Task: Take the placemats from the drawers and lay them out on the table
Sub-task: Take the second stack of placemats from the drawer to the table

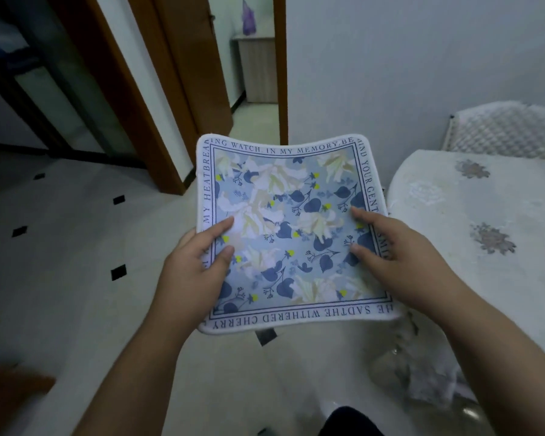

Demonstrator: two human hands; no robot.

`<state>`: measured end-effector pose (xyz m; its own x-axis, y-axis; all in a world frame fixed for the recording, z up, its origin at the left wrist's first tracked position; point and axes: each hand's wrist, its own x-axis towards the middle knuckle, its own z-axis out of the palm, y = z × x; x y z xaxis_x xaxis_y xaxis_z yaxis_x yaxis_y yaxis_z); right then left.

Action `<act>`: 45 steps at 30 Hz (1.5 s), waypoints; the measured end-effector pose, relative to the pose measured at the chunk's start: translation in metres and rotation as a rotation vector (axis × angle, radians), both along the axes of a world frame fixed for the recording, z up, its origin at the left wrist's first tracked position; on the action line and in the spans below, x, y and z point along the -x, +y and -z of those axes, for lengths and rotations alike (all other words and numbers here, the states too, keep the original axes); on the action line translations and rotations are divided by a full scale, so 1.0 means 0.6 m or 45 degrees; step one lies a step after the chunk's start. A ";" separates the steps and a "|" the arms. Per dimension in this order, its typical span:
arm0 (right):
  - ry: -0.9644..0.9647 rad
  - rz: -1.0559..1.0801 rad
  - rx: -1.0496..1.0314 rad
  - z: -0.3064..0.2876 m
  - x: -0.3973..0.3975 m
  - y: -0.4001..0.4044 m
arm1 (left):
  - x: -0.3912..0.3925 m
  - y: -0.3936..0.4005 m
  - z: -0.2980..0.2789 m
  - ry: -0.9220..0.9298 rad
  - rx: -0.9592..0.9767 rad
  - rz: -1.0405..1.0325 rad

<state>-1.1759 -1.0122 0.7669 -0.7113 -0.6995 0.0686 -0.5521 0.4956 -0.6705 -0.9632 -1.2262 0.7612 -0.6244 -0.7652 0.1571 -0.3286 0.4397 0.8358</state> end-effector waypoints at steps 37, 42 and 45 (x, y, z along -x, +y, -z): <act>-0.025 0.286 -0.097 0.006 0.648 -0.413 | 0.728 -0.459 0.029 0.015 0.033 0.284; -0.018 0.471 -0.112 0.009 0.719 -0.470 | 0.854 -0.561 0.039 0.013 0.039 0.468; -0.025 0.580 -0.097 0.009 0.758 -0.512 | 0.928 -0.620 0.033 0.037 -0.013 0.562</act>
